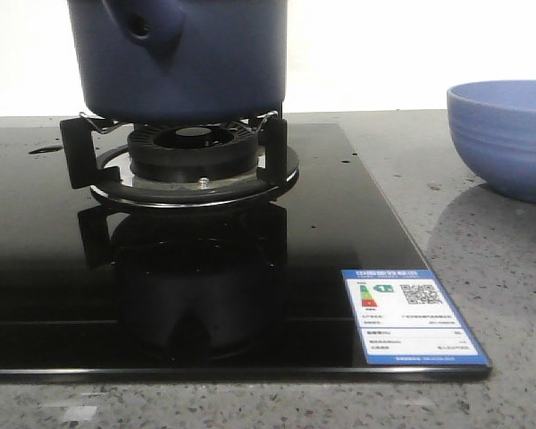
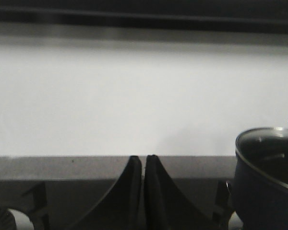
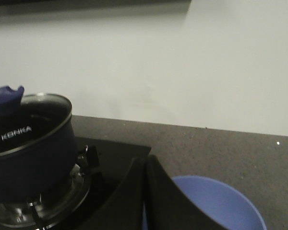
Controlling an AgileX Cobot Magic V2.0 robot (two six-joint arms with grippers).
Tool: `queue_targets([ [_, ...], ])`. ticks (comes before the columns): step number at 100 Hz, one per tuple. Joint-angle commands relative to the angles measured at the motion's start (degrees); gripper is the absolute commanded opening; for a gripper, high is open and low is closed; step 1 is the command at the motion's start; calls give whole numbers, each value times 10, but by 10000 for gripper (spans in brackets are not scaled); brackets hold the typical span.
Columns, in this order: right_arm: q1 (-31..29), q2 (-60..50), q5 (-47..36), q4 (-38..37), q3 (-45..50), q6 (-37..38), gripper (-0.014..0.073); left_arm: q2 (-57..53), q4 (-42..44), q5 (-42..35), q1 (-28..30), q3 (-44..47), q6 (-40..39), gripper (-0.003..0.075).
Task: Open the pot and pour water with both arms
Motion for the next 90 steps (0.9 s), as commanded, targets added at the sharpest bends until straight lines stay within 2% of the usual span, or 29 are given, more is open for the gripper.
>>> queue_targets([
  [1,-2,-42,-46,34,55,-33,-62,-45,-18,-25,1,36,-7,-20],
  [11,-2,-88,-74,41,119,-33,-62,-97,-29,-39,1,89,-7,-20],
  [26,-2,-136,-57,62,163,-33,-62,-149,-38,-32,0,116,-7,-20],
  [90,-2,-142,-44,74,171,-33,-62,-157,-47,-20,0,121,-7,-20],
])
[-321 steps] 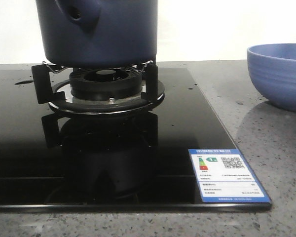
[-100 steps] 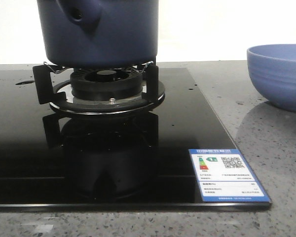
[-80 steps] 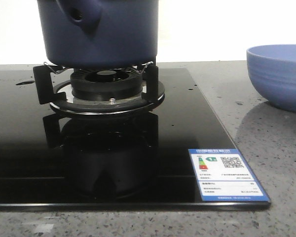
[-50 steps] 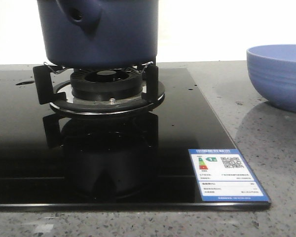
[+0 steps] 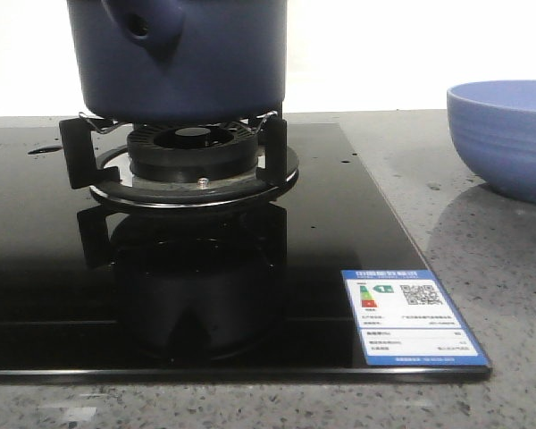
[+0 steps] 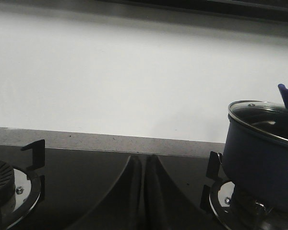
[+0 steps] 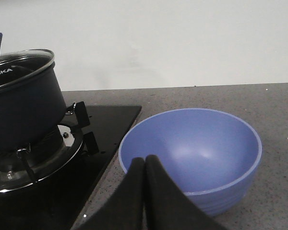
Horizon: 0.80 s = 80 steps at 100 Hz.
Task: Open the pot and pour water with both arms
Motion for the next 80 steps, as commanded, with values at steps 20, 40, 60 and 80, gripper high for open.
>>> queue_targets([
  [20,-2,3,-6,19,-14,-8,-62,6,-10,-13,-1,-15,-5,-20],
  [40,-2,3,-6,19,-14,-8,-62,6,313,-47,9,-4,-333,-20],
  [60,-2,3,-7,19,-14,-8,-62,-39,610,-110,10,79,-644,-20],
  [80,-2,3,-7,19,-14,-8,-62,-121,619,-105,-19,168,-644,-20],
])
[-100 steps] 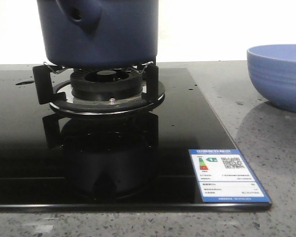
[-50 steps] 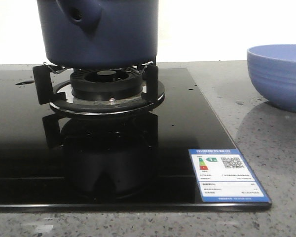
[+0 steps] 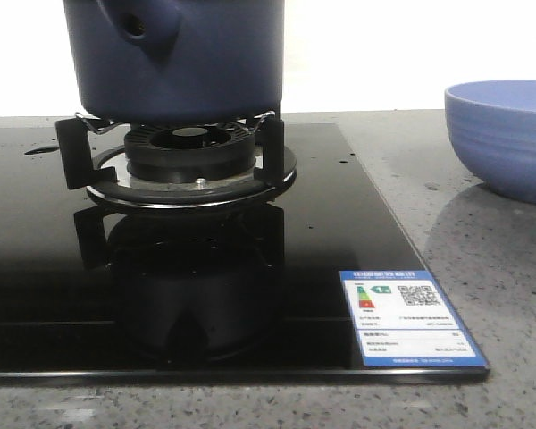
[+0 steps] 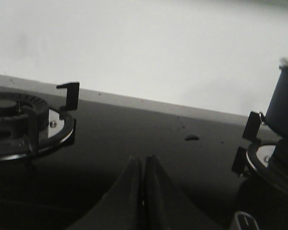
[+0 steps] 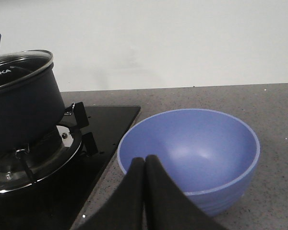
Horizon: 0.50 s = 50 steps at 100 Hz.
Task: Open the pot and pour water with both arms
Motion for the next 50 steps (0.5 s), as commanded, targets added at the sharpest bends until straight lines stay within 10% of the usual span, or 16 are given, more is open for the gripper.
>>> queue_targets([
  [1,-2,4,-7,19,-14,-8,-62,-19,15,-43,-14,20,-13,-20],
  [50,-2,8,-8,19,-14,-8,-62,-21,16,26,-14,19,-6,-20],
])
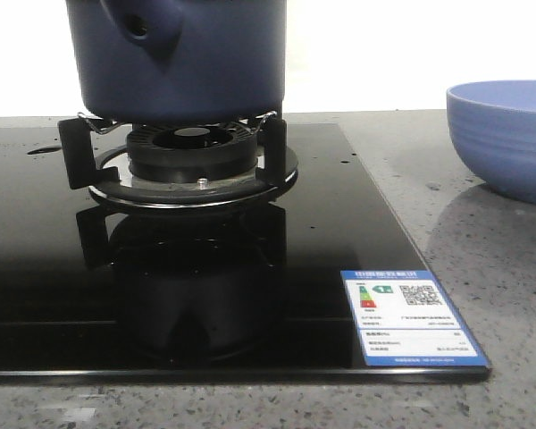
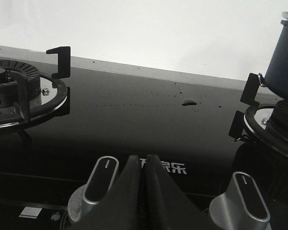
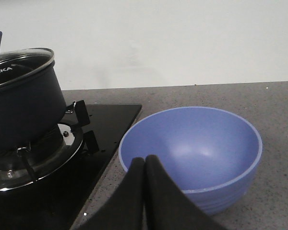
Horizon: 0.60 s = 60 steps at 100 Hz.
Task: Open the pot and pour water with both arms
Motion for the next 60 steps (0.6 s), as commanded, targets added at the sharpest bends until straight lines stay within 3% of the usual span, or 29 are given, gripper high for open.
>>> queue_targets([
  [1,-2,8,-9,18,-16,-8,-62,-16,-2,-39,-4,19,-2,-20],
  [42,-2,8,-9,18,-16,-8,-62,-16,-2,-39,-4,19,-2,-20],
  [60,-2,8,-47,23,-18,-8,-62,-16,-2,-39,-4,19,-2,-20],
])
